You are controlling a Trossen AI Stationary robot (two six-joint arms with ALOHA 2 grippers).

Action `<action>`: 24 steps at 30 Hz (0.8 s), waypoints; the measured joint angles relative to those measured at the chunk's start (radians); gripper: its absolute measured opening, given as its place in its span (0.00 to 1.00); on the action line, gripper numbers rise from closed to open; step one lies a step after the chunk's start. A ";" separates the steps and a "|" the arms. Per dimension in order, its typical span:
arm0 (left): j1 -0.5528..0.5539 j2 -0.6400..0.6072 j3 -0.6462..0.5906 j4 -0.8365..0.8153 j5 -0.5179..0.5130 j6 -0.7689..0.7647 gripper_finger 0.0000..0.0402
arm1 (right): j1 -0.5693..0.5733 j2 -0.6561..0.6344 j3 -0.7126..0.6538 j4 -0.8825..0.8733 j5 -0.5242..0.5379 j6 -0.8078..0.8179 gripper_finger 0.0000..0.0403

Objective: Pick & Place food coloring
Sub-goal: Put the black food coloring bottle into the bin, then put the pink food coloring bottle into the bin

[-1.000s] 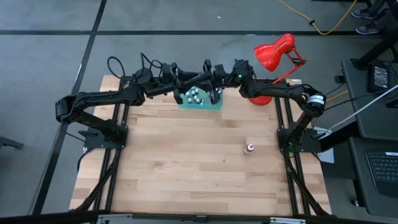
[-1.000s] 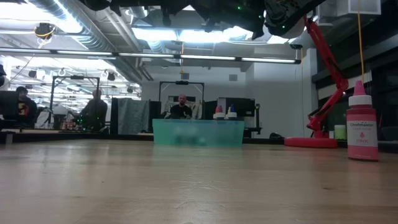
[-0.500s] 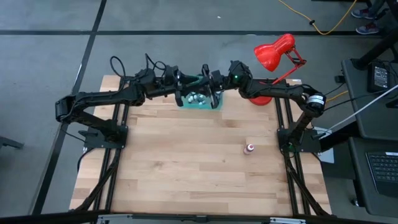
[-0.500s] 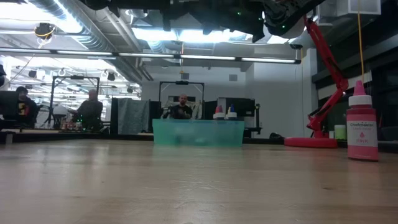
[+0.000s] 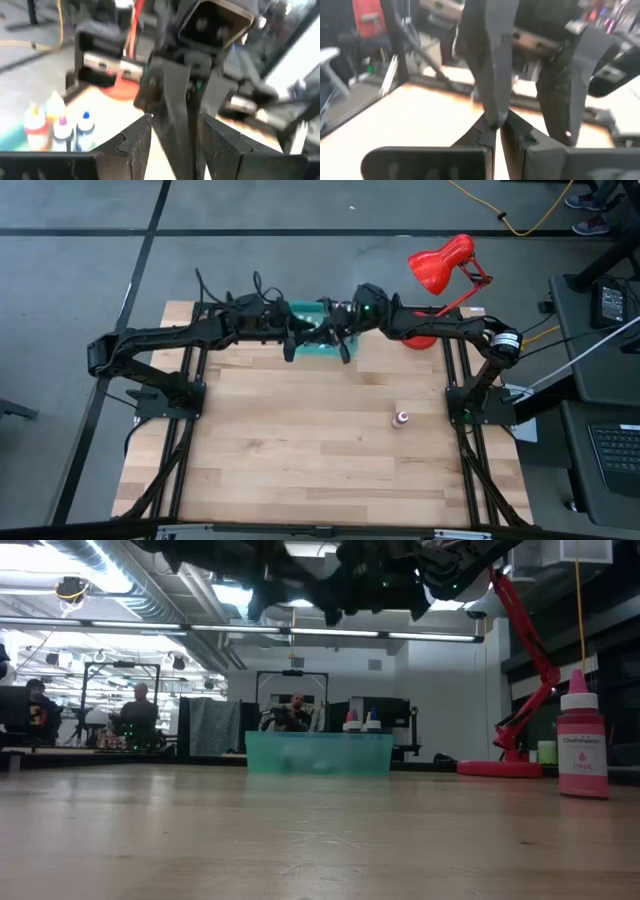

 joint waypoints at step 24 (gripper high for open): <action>-0.002 -0.571 -0.254 -0.165 -0.046 0.067 0.39 | 0.185 -0.536 -0.006 -1.074 0.645 -0.345 0.02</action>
